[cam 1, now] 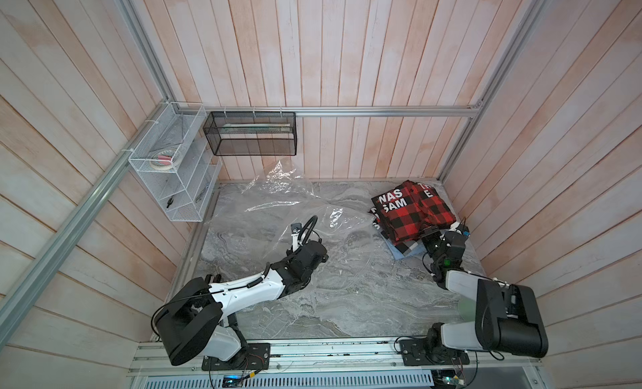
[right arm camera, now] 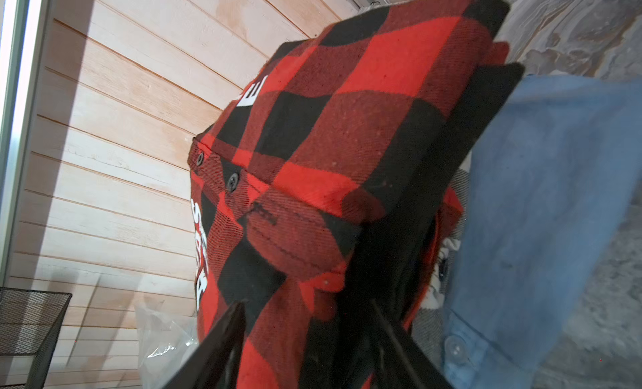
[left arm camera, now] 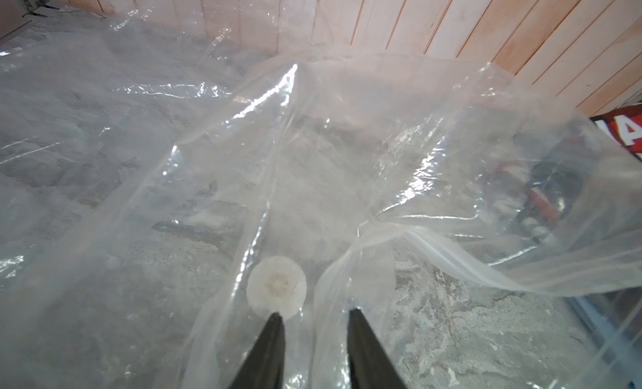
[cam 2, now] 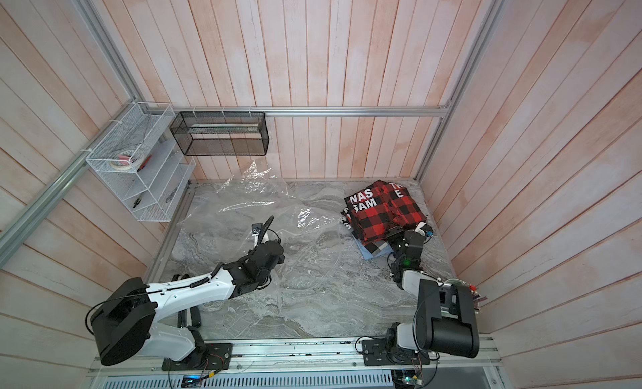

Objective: Take the shirt out of the vacuum bag
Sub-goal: Place the shirt at the center of the board, then reset both arms

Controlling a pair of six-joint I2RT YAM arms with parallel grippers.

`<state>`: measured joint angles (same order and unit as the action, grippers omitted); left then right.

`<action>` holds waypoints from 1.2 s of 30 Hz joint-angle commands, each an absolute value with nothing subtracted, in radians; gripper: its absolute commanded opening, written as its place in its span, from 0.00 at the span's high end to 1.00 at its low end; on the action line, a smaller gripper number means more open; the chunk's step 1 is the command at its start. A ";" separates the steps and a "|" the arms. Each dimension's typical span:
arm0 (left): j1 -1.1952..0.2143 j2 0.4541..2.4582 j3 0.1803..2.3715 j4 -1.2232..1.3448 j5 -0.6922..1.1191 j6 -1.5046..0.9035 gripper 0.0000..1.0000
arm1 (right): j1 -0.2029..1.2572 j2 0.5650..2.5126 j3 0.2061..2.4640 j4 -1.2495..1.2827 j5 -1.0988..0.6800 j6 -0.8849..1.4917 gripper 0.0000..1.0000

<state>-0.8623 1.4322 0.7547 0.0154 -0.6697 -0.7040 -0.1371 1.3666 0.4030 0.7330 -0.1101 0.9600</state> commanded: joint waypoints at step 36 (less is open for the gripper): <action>-0.871 1.080 0.856 0.277 -0.650 -0.235 0.00 | 0.350 0.864 0.585 0.367 0.530 0.402 0.02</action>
<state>-0.8753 1.1175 0.8310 0.3866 -0.5072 -0.2810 0.3428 0.8902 0.6003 0.3870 0.4728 0.4404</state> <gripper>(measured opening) 0.999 0.983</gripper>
